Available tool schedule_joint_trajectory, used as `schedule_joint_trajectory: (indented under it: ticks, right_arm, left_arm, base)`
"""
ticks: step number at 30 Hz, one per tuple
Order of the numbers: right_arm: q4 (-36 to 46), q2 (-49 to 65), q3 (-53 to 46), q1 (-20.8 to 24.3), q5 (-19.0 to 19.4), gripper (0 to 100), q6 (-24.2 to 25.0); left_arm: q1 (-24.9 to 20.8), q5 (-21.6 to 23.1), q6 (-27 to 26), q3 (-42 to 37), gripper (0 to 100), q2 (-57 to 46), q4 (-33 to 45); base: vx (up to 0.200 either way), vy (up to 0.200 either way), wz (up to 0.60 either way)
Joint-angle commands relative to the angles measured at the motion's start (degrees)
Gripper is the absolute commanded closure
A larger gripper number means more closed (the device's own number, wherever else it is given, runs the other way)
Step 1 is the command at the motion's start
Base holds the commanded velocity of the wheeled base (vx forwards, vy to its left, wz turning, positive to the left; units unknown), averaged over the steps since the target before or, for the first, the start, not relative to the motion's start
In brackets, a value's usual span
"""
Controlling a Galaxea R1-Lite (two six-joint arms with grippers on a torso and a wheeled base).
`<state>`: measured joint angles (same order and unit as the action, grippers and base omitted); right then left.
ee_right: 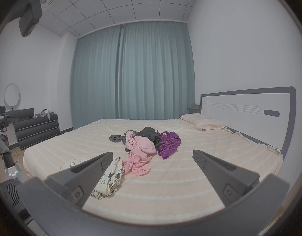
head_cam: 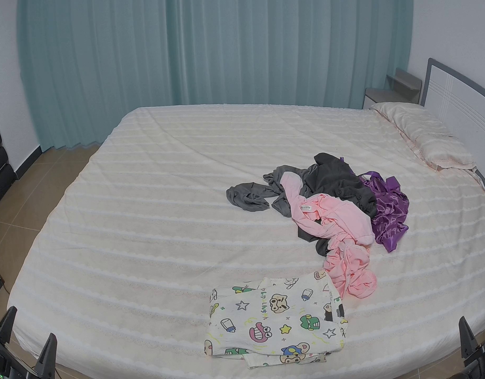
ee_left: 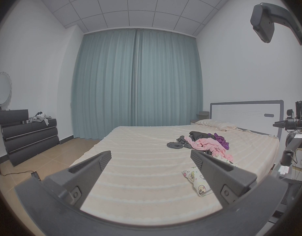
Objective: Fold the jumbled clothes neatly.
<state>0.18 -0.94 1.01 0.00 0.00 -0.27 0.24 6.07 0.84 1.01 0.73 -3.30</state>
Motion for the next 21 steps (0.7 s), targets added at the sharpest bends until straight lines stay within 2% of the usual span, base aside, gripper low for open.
schedule_joint_trajectory:
  ticks: [1, 2, 4, 21]
  right_arm:
    - [-0.01, 0.94, -1.01, 0.0, -0.09, 0, -0.17]
    - [-0.01, 0.94, -1.01, 0.0, 0.0, 0, -0.17]
    - [-0.01, 0.94, -1.01, 0.0, 0.0, 0, -0.17]
    - [-0.01, 0.94, -1.01, 0.0, 0.0, 0, -0.08]
  left_arm:
    - [0.02, -1.41, 0.3, -1.01, 0, -0.2, -0.12]
    - [0.02, -6.25, -0.49, -1.01, 0, -0.2, 0.23]
    - [0.02, -9.59, -1.02, -1.01, 0, -0.2, 3.39]
    - [0.02, -9.32, 1.88, -1.01, 0, -0.03, 3.22]
  base:
    - [0.0, 0.0, 0.0]
    - [0.0, 0.0, 0.0]
    - [0.0, 0.0, 0.0]
    - [0.0, 0.0, 0.0]
